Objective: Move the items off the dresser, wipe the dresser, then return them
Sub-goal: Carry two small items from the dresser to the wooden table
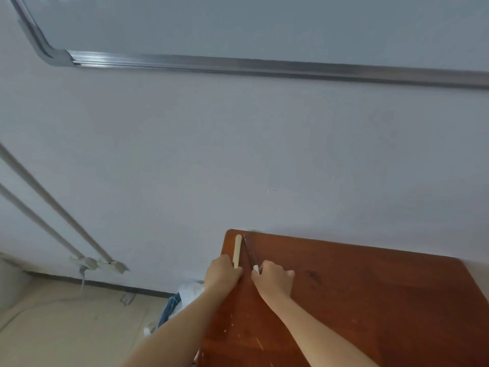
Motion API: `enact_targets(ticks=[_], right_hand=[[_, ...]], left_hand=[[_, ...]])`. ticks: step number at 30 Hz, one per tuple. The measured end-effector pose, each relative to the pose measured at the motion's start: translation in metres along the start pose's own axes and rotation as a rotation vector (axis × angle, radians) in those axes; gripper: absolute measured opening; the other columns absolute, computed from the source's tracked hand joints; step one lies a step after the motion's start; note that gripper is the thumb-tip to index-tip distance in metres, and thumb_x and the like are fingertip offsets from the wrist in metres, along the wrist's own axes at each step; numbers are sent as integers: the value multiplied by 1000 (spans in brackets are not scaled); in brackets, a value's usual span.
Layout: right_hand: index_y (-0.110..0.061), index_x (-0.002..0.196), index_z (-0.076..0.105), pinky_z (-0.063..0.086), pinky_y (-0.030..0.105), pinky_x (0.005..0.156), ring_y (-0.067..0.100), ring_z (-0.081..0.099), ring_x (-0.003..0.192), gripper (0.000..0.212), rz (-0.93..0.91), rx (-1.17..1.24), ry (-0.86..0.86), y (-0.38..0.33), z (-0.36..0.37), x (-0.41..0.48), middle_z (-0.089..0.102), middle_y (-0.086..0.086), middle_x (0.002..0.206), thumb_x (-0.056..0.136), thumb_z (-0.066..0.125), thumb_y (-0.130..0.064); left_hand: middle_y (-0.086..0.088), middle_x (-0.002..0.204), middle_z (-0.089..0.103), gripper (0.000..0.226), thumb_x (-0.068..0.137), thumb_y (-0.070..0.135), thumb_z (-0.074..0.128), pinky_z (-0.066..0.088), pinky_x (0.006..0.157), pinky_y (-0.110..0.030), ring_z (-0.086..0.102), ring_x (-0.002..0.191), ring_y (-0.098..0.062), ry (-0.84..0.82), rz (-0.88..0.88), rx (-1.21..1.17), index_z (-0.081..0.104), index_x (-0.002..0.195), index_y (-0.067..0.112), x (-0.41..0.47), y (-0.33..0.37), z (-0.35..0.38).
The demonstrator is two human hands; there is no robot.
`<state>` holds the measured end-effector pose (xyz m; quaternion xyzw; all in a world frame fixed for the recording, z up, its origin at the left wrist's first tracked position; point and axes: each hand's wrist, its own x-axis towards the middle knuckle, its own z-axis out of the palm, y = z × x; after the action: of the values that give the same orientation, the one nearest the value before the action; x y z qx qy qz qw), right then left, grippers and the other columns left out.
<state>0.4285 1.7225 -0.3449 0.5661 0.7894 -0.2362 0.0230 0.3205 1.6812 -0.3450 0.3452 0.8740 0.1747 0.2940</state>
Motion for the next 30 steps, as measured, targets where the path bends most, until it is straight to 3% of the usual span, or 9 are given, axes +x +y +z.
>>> enact_targets(ticks=[5, 9, 15, 24, 30], right_hand=[[-21, 80, 44, 30, 33, 88, 17, 54, 81, 24, 19, 26, 21, -9, 4, 7, 50, -7, 79, 97, 35, -34], [-24, 69, 39, 30, 33, 89, 16, 53, 79, 29, 61, 16, 35, -15, 7, 12, 52, -6, 81, 96, 36, -33], [-18, 98, 58, 31, 33, 90, 16, 59, 94, 28, 81, 0, 83, -18, 5, 9, 64, -4, 96, 97, 36, -34], [-18, 109, 59, 32, 34, 93, 17, 50, 107, 30, 130, -78, 190, -22, -11, -3, 57, -1, 112, 96, 35, -30], [-20, 109, 59, 31, 33, 94, 17, 46, 109, 28, 153, -87, 267, -24, -25, -20, 56, -1, 114, 96, 37, -28]], left_hand=[[-2, 81, 56, 16, 83, 24, 57, 39, 65, -26, 53, 77, -18, -21, 55, 8, 48, 74, 15, 14, -4, -3], [1, 77, 55, 14, 84, 26, 56, 35, 56, -22, 52, 74, -15, -45, 104, 30, 51, 79, 14, 21, -7, -8], [7, 64, 49, 20, 83, 28, 53, 32, 49, -20, 51, 67, -13, -96, 135, 36, 47, 67, 18, 24, -13, -14], [6, 61, 46, 29, 85, 23, 47, 33, 50, -19, 43, 55, -7, -171, 178, 79, 39, 57, 19, 21, -16, -34], [6, 55, 32, 33, 82, 17, 45, 23, 46, -20, 28, 47, -9, -190, 227, 64, 29, 53, 18, 12, -17, -50]])
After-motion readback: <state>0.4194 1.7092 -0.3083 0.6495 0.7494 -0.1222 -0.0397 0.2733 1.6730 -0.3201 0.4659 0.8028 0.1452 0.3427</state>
